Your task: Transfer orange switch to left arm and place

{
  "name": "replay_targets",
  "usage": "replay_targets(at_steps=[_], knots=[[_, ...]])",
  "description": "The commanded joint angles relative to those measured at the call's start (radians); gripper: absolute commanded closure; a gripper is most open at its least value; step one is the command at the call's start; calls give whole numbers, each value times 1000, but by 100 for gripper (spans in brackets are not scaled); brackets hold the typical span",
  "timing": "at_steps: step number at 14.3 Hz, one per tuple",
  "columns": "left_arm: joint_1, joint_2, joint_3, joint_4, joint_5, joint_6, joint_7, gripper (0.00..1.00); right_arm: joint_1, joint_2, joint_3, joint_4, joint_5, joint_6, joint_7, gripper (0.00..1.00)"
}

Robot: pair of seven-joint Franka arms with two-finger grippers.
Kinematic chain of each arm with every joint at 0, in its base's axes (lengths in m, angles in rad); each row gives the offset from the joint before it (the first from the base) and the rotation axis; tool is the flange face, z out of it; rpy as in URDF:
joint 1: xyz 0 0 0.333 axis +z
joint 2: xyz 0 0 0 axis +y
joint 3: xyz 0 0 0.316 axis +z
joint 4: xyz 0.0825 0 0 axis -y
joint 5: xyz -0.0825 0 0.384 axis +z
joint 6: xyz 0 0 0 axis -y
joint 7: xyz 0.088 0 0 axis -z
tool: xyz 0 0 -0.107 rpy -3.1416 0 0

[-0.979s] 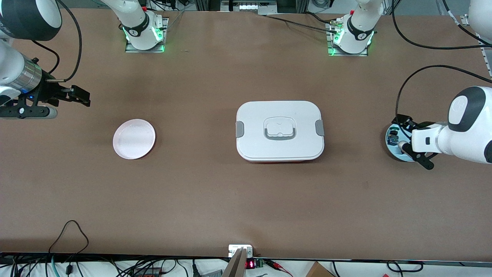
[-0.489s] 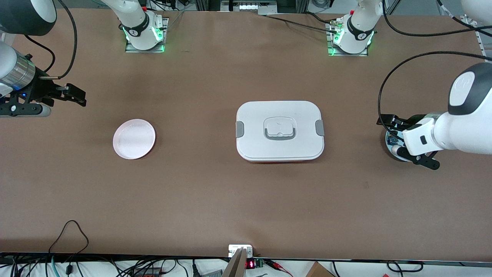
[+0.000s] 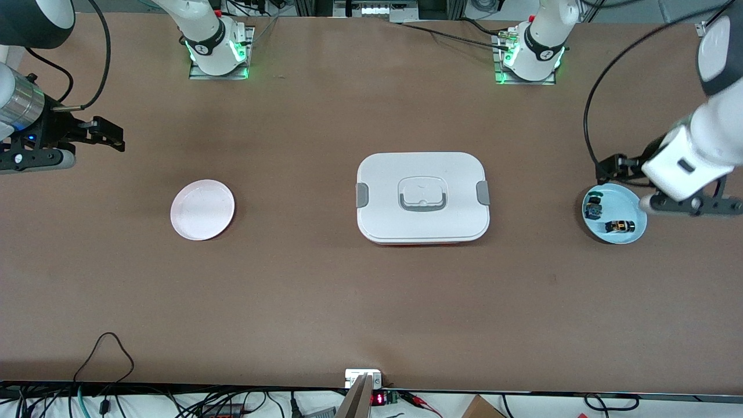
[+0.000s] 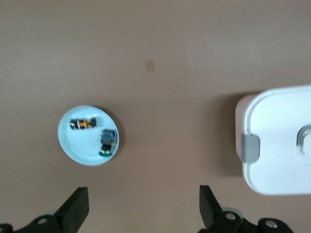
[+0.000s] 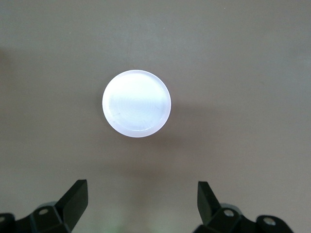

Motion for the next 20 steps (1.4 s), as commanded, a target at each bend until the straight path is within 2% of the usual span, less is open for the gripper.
replay_targets(at_steps=[1,4,8,20], knots=[[-26,-181,90,-271,-25,189,108,0,-11,0,2,13,12,-14,-18,0],[-16,-186,96,-270,-38,169,119,0,-10,1,4,13,22,-12,97,0],[-13,-194,85,-256,-54,77,60,0,-8,0,5,13,22,-15,84,0],[-16,-184,85,-230,-59,43,58,0,-11,1,2,13,24,-23,82,0]])
